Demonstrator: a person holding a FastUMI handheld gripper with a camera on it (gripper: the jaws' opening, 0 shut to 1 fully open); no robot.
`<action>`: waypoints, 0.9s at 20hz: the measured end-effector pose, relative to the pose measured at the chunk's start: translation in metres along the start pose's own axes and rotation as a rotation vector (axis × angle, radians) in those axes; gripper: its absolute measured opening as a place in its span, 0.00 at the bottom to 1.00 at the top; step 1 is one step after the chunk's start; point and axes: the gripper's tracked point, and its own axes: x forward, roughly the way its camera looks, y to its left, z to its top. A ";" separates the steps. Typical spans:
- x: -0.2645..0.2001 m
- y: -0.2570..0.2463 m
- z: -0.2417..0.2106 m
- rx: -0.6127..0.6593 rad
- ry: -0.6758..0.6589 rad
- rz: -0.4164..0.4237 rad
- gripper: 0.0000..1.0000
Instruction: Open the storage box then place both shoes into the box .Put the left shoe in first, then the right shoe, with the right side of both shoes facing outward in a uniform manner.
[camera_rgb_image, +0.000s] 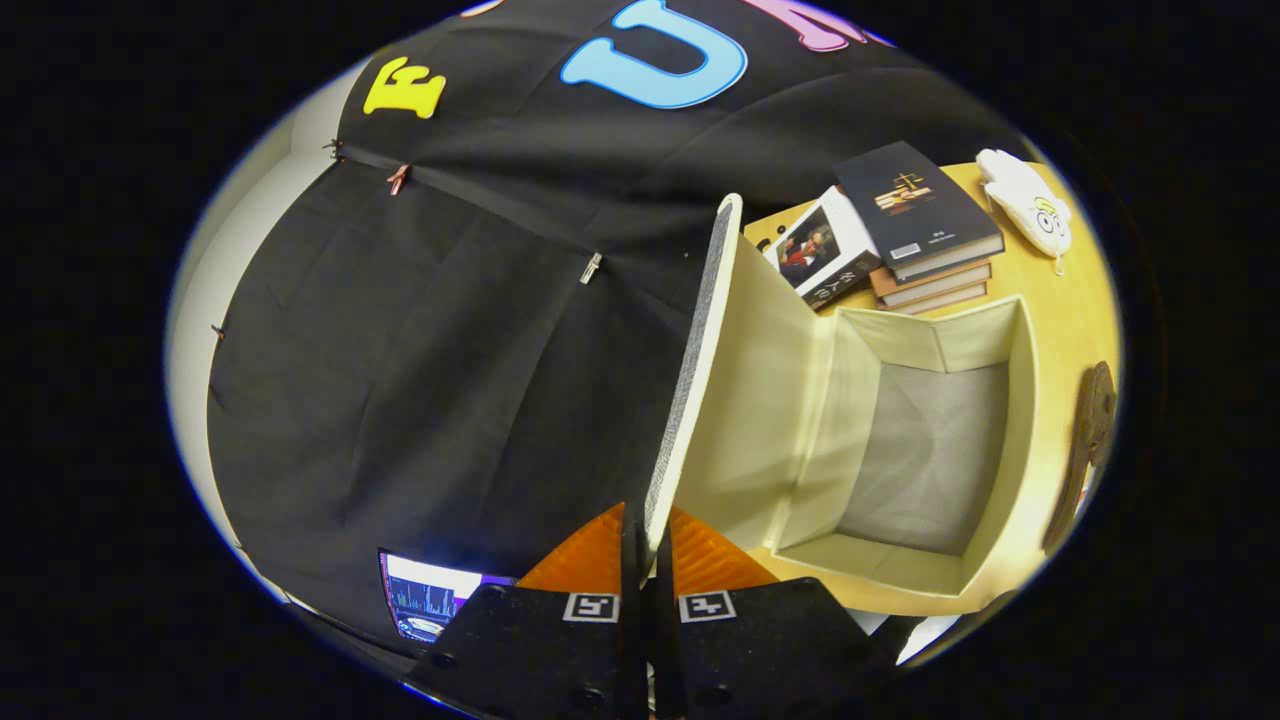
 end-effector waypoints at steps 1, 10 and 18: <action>0.011 0.007 -0.004 -0.011 0.012 0.000 0.07; 0.112 0.017 -0.045 -0.103 0.118 -0.075 0.07; 0.115 0.022 -0.022 -0.125 0.019 -0.112 0.76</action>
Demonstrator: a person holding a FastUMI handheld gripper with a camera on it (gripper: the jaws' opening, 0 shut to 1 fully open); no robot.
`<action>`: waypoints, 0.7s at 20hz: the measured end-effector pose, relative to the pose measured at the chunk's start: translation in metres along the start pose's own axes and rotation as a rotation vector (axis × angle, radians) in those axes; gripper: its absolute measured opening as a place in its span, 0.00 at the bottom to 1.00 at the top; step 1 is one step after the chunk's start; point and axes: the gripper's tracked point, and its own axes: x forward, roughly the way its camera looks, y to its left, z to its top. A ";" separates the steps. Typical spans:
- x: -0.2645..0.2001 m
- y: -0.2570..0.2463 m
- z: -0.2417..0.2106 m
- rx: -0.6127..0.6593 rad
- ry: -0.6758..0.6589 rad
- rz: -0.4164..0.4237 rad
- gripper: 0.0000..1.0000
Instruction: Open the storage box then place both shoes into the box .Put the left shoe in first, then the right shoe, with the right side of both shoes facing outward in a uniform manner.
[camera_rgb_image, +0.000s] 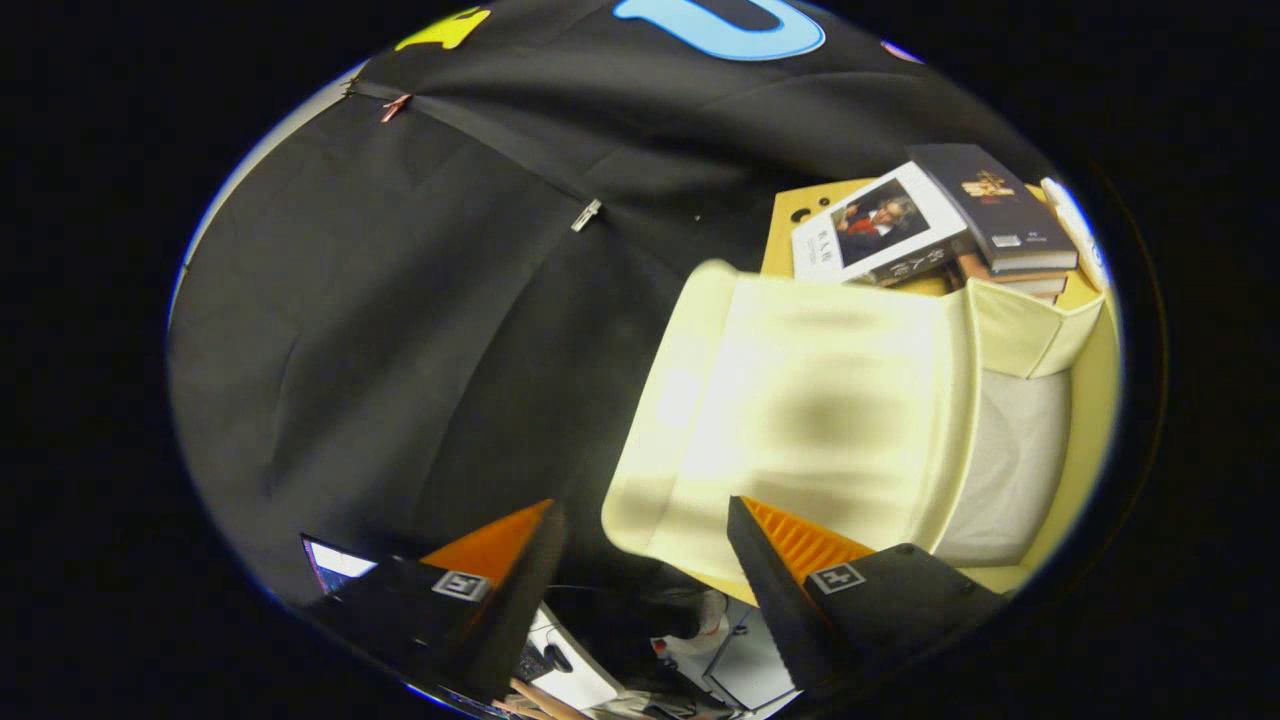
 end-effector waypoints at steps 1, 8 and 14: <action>-0.009 -0.002 0.004 -0.015 -0.029 -0.007 0.98; -0.113 -0.036 0.055 -0.190 -0.271 -0.086 0.98; -0.215 -0.123 0.088 -0.332 -0.472 -0.322 0.98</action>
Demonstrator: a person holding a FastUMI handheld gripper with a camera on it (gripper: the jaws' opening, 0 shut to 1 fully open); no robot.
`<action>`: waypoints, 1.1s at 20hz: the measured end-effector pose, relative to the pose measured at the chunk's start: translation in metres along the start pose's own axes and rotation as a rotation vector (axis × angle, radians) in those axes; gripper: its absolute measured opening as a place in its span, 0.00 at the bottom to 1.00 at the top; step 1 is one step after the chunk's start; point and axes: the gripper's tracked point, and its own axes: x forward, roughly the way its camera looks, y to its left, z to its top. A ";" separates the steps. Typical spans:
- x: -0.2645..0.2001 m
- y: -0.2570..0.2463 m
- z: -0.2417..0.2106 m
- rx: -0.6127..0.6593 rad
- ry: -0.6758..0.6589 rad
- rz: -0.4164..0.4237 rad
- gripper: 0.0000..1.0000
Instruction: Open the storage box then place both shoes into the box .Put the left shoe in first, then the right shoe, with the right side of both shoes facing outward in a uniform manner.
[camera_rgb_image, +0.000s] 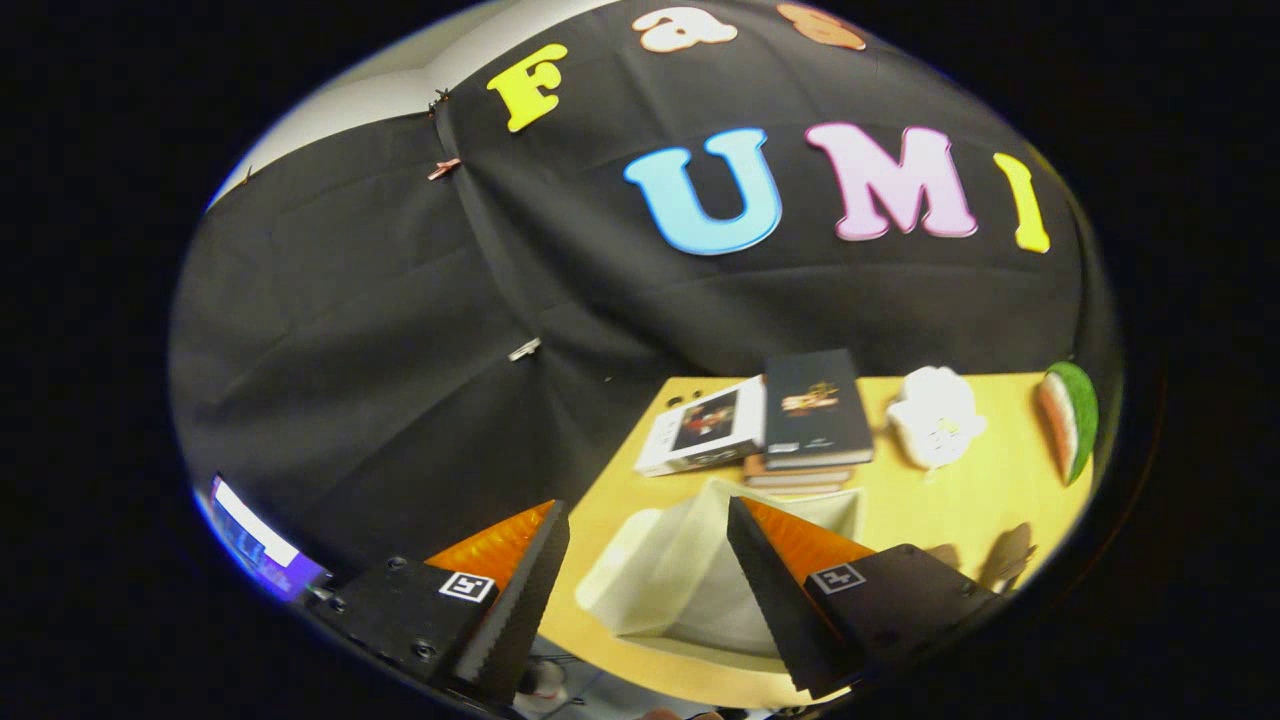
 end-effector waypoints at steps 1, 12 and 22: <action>-0.008 -0.023 0.001 -0.027 -0.021 -0.046 0.98; -0.089 -0.243 -0.094 -0.033 0.086 -0.382 0.98; -0.070 -0.312 -0.231 -0.063 0.372 -0.308 0.98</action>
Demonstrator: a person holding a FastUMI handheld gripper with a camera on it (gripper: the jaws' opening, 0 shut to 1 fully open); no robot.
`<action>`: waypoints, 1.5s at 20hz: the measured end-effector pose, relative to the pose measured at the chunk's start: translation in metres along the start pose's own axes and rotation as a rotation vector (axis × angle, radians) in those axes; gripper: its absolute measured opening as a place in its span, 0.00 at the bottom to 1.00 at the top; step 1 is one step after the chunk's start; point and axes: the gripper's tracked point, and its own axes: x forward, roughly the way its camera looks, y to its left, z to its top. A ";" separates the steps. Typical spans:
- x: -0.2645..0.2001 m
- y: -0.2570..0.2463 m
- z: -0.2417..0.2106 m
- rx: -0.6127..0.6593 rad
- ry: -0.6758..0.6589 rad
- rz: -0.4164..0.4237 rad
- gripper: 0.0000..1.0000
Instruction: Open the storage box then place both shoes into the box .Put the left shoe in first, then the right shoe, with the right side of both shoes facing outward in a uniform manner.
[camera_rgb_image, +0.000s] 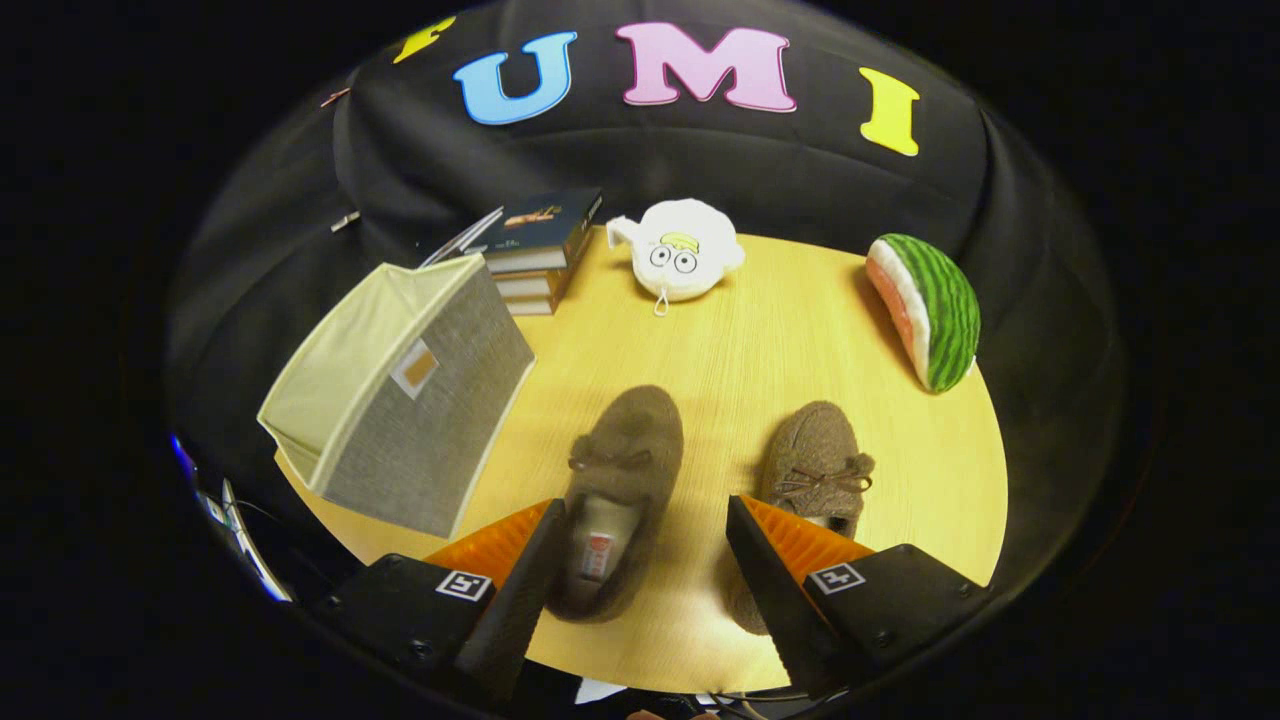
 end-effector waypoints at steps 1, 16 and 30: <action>0.009 -0.003 -0.010 -0.016 0.026 0.001 0.99; 0.087 0.003 -0.027 0.127 0.219 0.026 0.38; 0.058 0.002 0.000 0.267 0.182 0.035 0.05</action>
